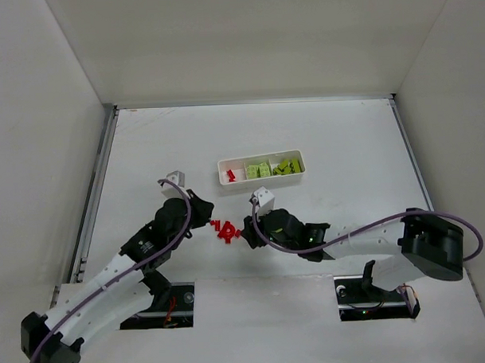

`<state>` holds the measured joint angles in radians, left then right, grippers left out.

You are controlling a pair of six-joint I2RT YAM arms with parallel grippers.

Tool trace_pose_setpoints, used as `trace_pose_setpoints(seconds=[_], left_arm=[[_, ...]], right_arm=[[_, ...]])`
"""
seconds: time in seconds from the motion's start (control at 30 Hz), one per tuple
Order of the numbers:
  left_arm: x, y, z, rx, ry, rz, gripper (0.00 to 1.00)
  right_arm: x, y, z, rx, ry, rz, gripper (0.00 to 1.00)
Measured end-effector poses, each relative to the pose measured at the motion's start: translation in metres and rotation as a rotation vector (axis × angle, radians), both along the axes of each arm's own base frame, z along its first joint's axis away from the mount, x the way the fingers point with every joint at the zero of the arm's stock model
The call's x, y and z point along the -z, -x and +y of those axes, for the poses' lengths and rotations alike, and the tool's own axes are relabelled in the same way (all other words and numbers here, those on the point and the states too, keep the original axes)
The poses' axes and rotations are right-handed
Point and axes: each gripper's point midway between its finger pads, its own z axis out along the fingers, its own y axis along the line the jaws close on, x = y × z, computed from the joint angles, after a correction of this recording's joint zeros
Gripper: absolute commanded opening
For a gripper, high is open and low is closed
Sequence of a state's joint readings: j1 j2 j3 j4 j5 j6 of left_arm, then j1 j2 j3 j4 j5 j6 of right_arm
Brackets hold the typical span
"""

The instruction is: Sort the legos into containers by color

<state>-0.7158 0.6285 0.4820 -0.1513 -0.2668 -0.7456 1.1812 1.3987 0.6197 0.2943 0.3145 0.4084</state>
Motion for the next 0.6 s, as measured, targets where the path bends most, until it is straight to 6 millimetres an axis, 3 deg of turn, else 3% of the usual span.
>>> trace_pose_setpoints(seconds=[0.2,0.3,0.43,0.6], left_arm=[[0.054,0.028,-0.003,0.075,-0.125,0.087,0.25],[0.058,0.035,-0.006,0.096,-0.152,0.082,0.32],[0.060,0.039,-0.011,0.112,-0.170,0.074,0.34],[0.072,0.042,-0.010,0.106,-0.187,0.089,0.35]], right_arm=[[0.040,0.016,0.004,-0.031,0.088,0.057,0.58],[0.053,0.020,0.005,-0.031,0.112,0.073,0.60],[0.068,0.017,0.008,-0.024,0.146,0.086,0.59],[0.067,0.003,0.019,-0.002,0.126,0.074,0.58]])
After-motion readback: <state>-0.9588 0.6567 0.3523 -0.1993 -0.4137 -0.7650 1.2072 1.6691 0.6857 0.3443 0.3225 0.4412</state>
